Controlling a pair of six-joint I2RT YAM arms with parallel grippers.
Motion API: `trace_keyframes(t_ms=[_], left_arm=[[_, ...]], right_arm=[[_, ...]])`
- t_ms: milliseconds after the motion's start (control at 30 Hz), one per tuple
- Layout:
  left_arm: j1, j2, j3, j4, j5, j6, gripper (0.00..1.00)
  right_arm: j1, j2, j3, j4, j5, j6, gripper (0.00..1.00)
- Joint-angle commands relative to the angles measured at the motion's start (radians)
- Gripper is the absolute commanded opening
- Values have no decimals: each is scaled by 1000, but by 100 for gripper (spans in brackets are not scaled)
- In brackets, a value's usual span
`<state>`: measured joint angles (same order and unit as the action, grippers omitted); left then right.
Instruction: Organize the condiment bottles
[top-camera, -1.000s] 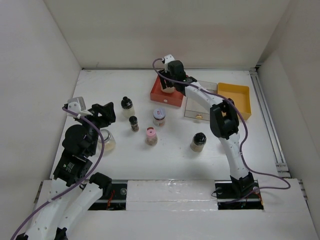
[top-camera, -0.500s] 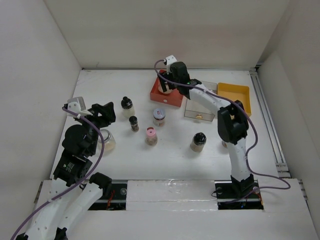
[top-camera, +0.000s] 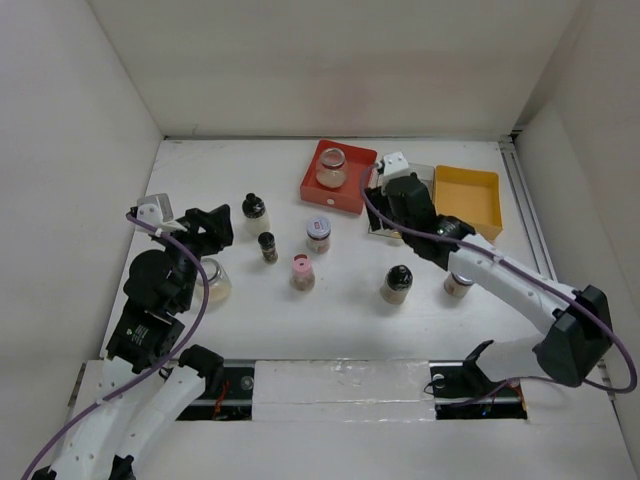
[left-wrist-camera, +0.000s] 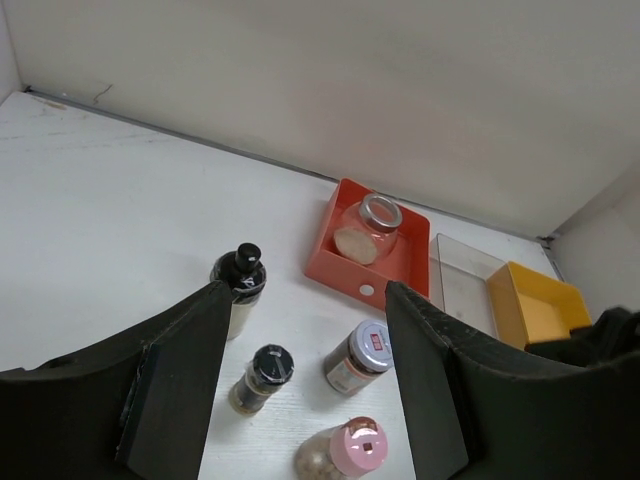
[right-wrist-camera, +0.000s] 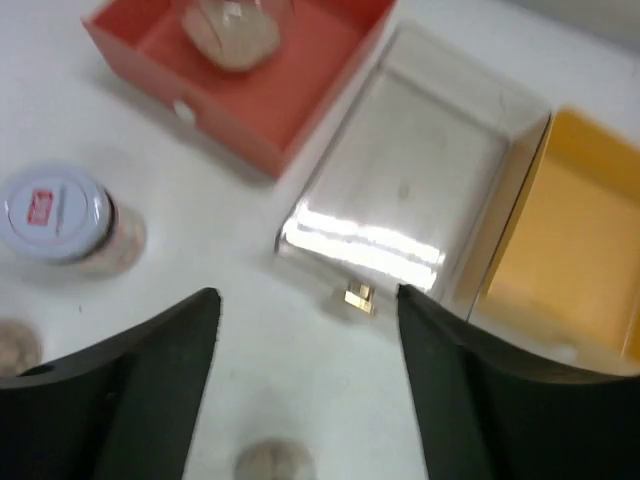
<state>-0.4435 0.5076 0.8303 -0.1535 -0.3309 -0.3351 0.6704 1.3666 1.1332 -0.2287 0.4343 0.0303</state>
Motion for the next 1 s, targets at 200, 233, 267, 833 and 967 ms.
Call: trace_keyframes(t_ms=[200, 233, 267, 833, 967], left_arm=[[0, -4, -2, 55, 39, -5, 59], [0, -4, -2, 55, 39, -5, 59], [0, -4, -2, 55, 39, -5, 59], [0, 14, -2, 55, 58, -5, 59], [0, 14, -2, 55, 58, -5, 59]], right_arm=[[84, -245, -174, -369, 81, 232, 83], [95, -267, -188, -382, 70, 247, 83], [104, -267, -203, -394, 70, 263, 82], [141, -235, -303, -290, -60, 327, 46], [150, -235, -312, -290, -60, 345, 27]])
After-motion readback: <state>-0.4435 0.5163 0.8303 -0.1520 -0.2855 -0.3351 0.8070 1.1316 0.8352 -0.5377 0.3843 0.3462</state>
